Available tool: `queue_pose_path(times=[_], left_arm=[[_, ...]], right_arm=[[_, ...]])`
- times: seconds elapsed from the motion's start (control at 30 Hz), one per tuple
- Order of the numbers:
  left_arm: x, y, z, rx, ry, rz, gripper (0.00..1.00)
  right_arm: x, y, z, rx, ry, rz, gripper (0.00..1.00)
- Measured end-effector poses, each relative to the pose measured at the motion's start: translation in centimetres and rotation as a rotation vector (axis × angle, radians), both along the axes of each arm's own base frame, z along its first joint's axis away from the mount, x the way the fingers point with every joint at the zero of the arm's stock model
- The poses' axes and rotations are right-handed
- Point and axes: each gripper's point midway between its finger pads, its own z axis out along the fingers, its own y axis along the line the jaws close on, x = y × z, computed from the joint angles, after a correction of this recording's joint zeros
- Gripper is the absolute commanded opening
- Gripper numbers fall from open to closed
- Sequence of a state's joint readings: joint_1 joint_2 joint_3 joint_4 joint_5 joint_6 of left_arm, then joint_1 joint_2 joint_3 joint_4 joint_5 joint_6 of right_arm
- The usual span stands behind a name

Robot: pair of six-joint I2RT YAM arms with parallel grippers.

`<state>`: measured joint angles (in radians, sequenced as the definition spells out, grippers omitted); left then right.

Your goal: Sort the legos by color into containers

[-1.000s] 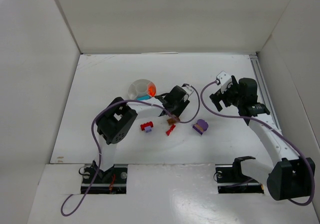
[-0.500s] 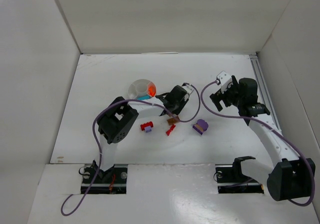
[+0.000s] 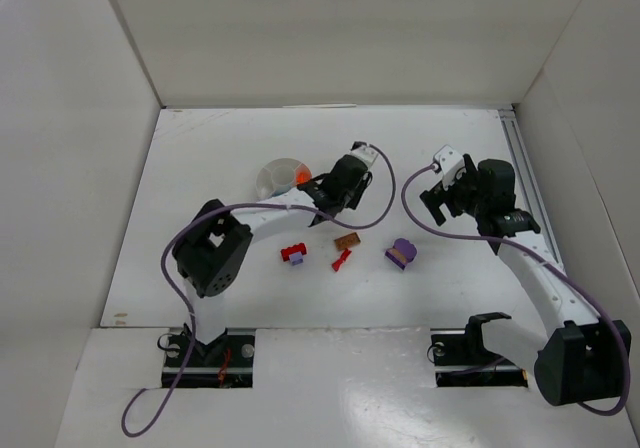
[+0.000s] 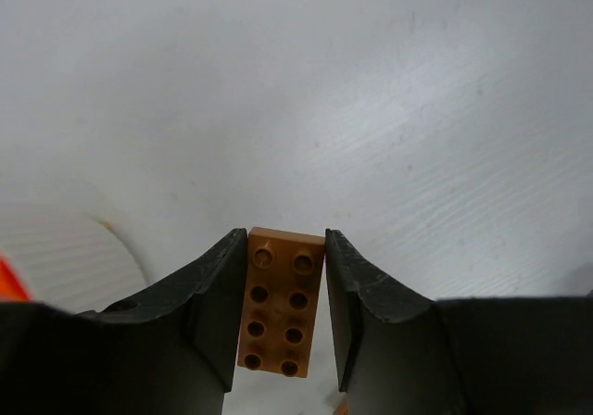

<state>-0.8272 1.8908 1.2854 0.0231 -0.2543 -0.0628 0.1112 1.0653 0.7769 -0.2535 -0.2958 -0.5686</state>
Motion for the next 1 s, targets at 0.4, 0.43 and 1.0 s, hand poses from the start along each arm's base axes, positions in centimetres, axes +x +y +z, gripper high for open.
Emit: queue_pose_path(times=[0.4, 0.43, 1.0], left_arm=[[4.1, 5.3, 17.3, -0.325, -0.424, 0.301, 0.24], [4.5, 6.4, 17.4, -0.329, -0.436, 0.335, 0.24], [5.5, 18.6, 14.0, -0.457, -0.515, 0.561, 0.26]], right_arm=[[0.0, 0.0, -0.1, 0.000, 0.001, 0.000, 1.00], [0.0, 0.0, -0.1, 0.000, 0.001, 0.000, 1.00], [0.2, -0.2, -1.0, -0.004, 0.029, -0.007, 1.00]])
